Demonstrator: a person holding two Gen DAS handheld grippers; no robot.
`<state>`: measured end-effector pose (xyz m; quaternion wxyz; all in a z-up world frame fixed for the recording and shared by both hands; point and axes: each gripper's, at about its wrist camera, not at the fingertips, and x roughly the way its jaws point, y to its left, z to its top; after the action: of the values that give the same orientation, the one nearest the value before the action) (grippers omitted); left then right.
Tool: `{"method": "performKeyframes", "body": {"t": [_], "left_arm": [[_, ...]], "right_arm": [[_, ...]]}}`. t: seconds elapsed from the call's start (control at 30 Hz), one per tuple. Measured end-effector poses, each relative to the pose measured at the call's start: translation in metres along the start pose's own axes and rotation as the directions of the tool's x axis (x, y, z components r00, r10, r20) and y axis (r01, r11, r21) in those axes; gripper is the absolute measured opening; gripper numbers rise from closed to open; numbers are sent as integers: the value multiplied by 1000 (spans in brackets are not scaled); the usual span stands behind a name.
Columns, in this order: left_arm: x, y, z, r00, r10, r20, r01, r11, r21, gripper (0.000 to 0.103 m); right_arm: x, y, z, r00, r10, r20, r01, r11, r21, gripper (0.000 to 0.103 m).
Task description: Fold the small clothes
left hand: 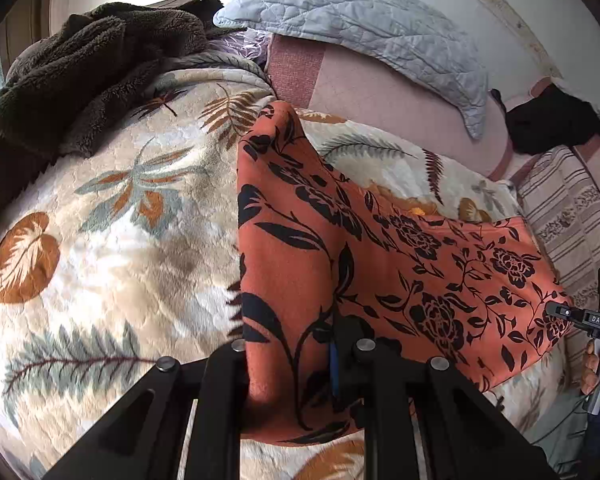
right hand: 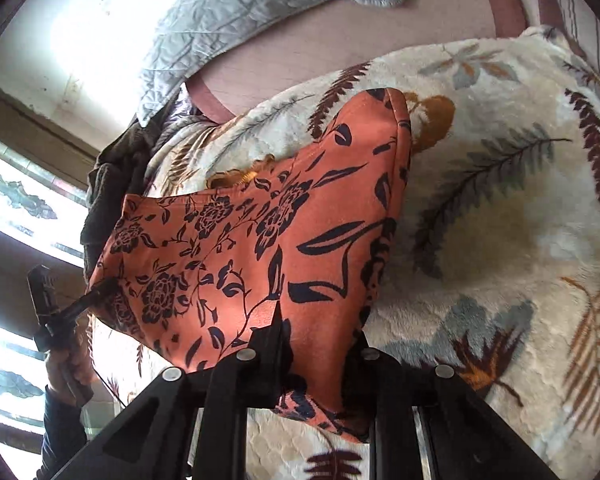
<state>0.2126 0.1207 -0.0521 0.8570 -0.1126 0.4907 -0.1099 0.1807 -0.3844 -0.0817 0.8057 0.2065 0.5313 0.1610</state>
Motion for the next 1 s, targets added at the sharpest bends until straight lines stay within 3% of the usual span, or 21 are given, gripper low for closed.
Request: {"method": "performKeyframes", "body": {"t": [0.1, 0.17, 0.23, 0.27, 0.3, 0.37, 0.43, 0.5, 0.57, 0.7, 0.77, 0.8, 0.83, 0.9, 1.0], "left_arm": [[-15, 2, -47, 998, -55, -31, 55, 998, -8, 23], [1, 5, -85, 996, -34, -84, 34, 999, 6, 31], [32, 18, -120, 986, 68, -152, -63, 997, 37, 48], [35, 24, -127, 993, 39, -116, -35, 999, 31, 49], [30, 27, -125, 996, 13, -85, -12, 1000, 15, 50], [23, 23, -109, 991, 84, -100, -83, 996, 13, 50], [7, 10, -88, 989, 149, 0, -148, 986, 74, 50], [0, -5, -70, 987, 147, 64, -153, 982, 111, 54], [9, -15, -51, 993, 90, 76, -99, 987, 126, 56], [55, -27, -42, 993, 114, 42, -119, 981, 155, 56], [86, -23, -45, 983, 182, -12, -177, 968, 176, 56], [97, -15, -47, 974, 224, -37, -214, 961, 172, 57], [100, -14, -45, 972, 234, -1, -230, 956, 181, 58], [99, -20, -38, 966, 260, 10, -257, 948, 186, 58], [78, -25, -34, 967, 247, 62, -254, 955, 156, 58]], "right_arm": [[-25, -11, -46, 999, 32, -26, -32, 999, 11, 21], [-17, -28, -84, 997, 21, -76, -19, 1000, 21, 31], [7, -56, -117, 983, -80, -163, 86, 996, 28, 73], [19, -72, -130, 967, -146, -208, 158, 986, 44, 72], [15, -77, -135, 980, -115, -163, 125, 991, 53, 71], [-1, -76, -127, 987, -116, -107, 126, 988, 91, 70], [-21, -64, -108, 992, -127, 3, 126, 990, 64, 71], [-27, -52, -84, 993, -99, 66, 95, 994, 56, 71], [-13, -44, -57, 992, -86, 88, 81, 995, 53, 71], [38, -57, -21, 973, -222, 60, 215, 971, 100, 71], [56, -77, -17, 978, -209, 9, 207, 972, 114, 44], [60, -79, -14, 974, -225, 21, 221, 969, 109, 36], [58, -82, -14, 970, -239, 37, 232, 964, 132, 33], [53, -88, -8, 961, -271, 61, 255, 947, 196, 33], [36, -90, -6, 938, -333, 101, 300, 920, 252, 59]]}}
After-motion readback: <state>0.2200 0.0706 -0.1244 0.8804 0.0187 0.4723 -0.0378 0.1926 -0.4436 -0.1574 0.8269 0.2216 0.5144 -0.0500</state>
